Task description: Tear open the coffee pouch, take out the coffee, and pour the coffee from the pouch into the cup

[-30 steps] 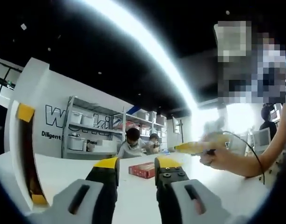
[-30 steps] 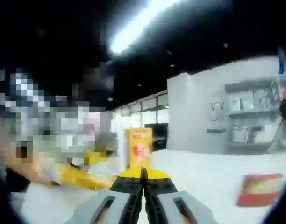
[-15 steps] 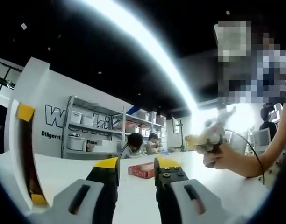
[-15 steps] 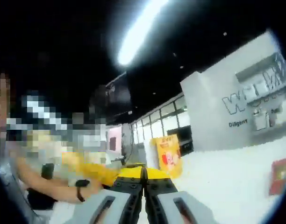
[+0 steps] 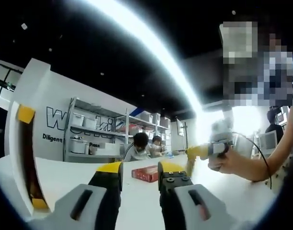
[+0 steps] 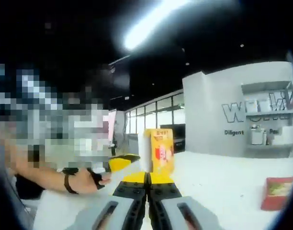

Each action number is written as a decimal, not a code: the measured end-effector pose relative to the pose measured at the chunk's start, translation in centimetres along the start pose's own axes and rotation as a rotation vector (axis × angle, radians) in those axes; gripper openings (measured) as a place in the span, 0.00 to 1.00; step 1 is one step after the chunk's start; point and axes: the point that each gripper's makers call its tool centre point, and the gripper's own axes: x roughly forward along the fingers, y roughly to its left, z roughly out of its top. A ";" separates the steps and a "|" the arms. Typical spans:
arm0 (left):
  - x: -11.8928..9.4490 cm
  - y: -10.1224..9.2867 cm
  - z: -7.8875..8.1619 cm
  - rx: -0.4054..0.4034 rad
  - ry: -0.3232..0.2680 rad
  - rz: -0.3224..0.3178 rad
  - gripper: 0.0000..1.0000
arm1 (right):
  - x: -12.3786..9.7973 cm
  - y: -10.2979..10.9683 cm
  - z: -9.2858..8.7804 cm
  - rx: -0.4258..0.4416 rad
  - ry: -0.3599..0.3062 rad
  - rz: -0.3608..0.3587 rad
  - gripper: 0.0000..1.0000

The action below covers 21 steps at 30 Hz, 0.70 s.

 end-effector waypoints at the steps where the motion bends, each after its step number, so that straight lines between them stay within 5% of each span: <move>1: 0.0 0.0 0.2 0.000 -0.004 0.000 0.31 | -0.5 -0.2 1.1 0.014 -0.037 -0.007 0.00; 5: 0.0 0.1 0.3 -0.001 -0.008 0.001 0.31 | -0.7 -3.6 -2.5 -0.041 0.101 -0.112 0.00; 8: 0.0 0.1 -0.1 0.000 0.003 0.002 0.31 | -1.3 -3.9 -1.1 -0.029 0.051 -0.125 0.00; 11: 0.0 -0.1 0.1 0.001 -0.002 -0.002 0.31 | -1.2 -2.4 0.3 -0.106 0.022 -0.116 0.00; 14: 0.0 -0.3 0.1 0.004 -0.004 -0.005 0.30 | 0.3 -2.5 -3.9 -0.055 0.136 -0.090 0.00; 15: 0.0 -0.3 0.0 0.003 0.000 -0.005 0.30 | 0.8 -1.9 -4.2 -0.044 0.129 -0.065 0.00; 19: 0.0 -0.1 -0.1 0.006 0.005 -0.003 0.30 | 0.4 -0.2 -0.8 -0.061 0.036 -0.027 0.00; 21: 0.0 -0.2 0.1 0.008 -0.001 -0.004 0.30 | 0.4 -0.4 -0.9 -0.058 0.038 -0.031 0.00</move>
